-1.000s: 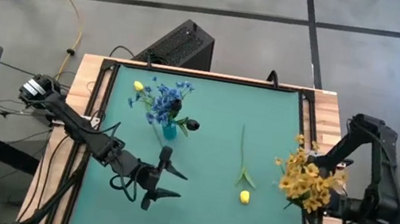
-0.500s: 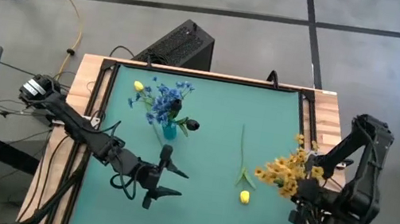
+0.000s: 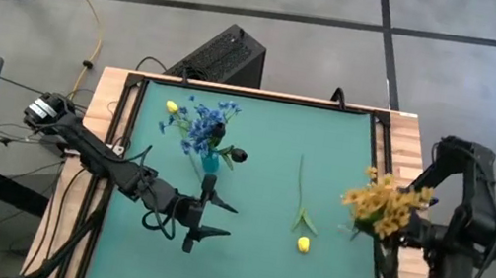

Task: Sort flowers into vase by color
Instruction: Put the yellow flowers into the transparent vase

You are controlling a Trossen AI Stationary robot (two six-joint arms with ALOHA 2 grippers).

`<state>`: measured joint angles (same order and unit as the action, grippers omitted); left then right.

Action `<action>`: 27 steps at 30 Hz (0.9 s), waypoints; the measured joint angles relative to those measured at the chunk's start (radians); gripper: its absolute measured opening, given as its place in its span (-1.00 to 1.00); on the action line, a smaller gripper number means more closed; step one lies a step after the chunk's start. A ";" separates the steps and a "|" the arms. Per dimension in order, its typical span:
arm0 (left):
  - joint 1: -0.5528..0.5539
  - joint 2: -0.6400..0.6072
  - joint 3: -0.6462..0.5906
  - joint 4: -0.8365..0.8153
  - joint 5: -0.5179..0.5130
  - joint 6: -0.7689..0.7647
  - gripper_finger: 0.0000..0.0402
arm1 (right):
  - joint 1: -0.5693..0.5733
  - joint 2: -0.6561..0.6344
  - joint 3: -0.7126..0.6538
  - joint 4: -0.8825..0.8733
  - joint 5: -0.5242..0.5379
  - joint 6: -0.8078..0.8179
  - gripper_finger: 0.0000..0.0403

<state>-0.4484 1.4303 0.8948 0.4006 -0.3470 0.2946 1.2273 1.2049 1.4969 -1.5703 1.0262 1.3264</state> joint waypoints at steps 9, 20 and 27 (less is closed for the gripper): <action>0.000 0.000 0.000 0.005 0.000 0.000 0.18 | -0.158 -0.041 0.074 0.011 0.234 -0.135 -0.78; 0.000 0.000 0.000 -0.081 -0.008 -0.029 0.18 | -0.636 -0.118 0.073 0.000 0.176 -0.288 -0.78; 0.000 0.000 0.000 -0.128 -0.008 -0.027 0.18 | -0.925 -0.171 0.073 -0.001 -0.087 -0.387 -0.78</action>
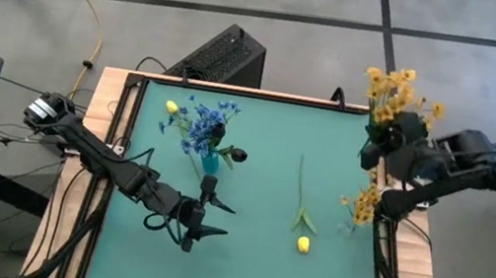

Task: Sort flowers into vase by color
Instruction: Put the yellow flowers into the transparent vase

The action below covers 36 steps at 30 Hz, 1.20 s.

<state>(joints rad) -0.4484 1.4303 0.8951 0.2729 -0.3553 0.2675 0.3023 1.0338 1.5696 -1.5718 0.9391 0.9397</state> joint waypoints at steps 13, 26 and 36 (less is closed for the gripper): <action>0.001 0.000 0.000 -0.022 0.000 0.008 0.18 | -0.296 -0.106 -0.091 0.000 -0.310 -0.088 -0.78; 0.001 0.000 0.000 -0.019 0.000 0.000 0.18 | -0.310 -0.224 -0.311 0.001 -0.508 0.004 -0.78; 0.001 0.000 0.000 -0.015 0.001 0.000 0.18 | -0.310 -0.224 -0.331 0.001 -0.642 -0.003 -0.78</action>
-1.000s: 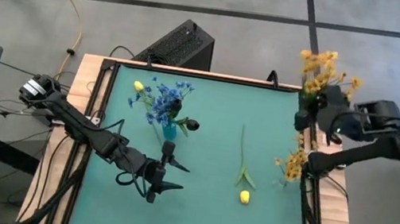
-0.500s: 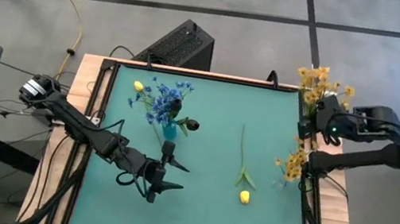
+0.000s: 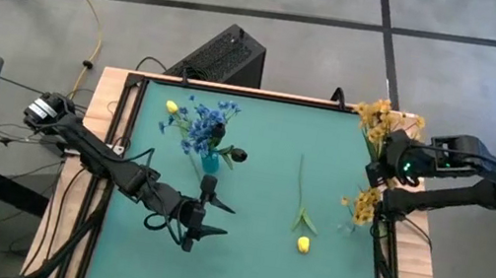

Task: Sort flowers into vase by color
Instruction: Put the yellow flowers into the transparent vase

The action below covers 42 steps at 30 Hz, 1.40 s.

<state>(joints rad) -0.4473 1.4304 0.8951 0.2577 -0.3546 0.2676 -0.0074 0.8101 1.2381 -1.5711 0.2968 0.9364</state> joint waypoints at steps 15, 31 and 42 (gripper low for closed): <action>0.000 0.000 0.000 -0.022 0.000 -0.009 0.18 | 0.126 -0.020 0.000 0.000 0.008 0.157 -0.78; 0.000 0.000 0.000 -0.028 0.000 -0.036 0.18 | 0.556 0.100 0.000 0.000 0.204 0.391 -0.78; 0.000 0.000 0.000 -0.021 0.000 -0.036 0.18 | 0.631 0.114 0.000 0.000 0.243 0.357 -0.78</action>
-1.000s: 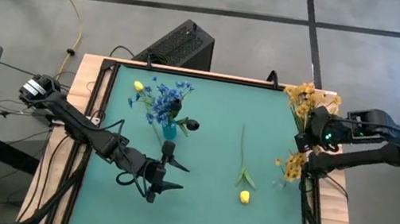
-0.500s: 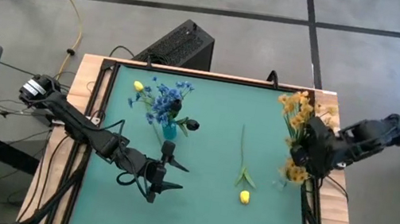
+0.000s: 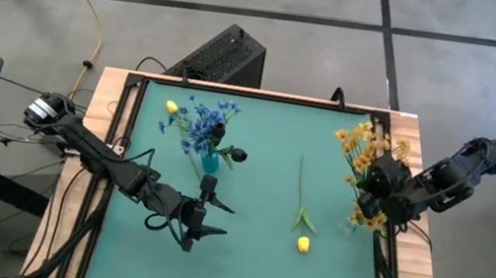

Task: Sort flowers into vase by color
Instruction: Put the yellow flowers into the transparent vase

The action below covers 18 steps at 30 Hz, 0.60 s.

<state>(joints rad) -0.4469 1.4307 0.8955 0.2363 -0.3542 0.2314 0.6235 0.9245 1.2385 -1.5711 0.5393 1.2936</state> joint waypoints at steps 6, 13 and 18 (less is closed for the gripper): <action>0.000 0.000 0.000 0.000 0.000 0.000 0.18 | 0.000 -0.005 -0.031 0.000 0.008 -0.007 -0.79; 0.000 0.000 0.000 -0.002 0.008 0.000 0.18 | 0.001 -0.017 -0.132 0.001 -0.009 0.018 -0.79; 0.000 0.000 0.000 -0.002 0.008 0.003 0.18 | 0.029 -0.017 -0.137 0.000 -0.003 0.042 -0.78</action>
<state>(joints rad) -0.4469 1.4307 0.8955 0.2345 -0.3466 0.2345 0.6521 0.9077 1.1015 -1.5707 0.5365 1.3354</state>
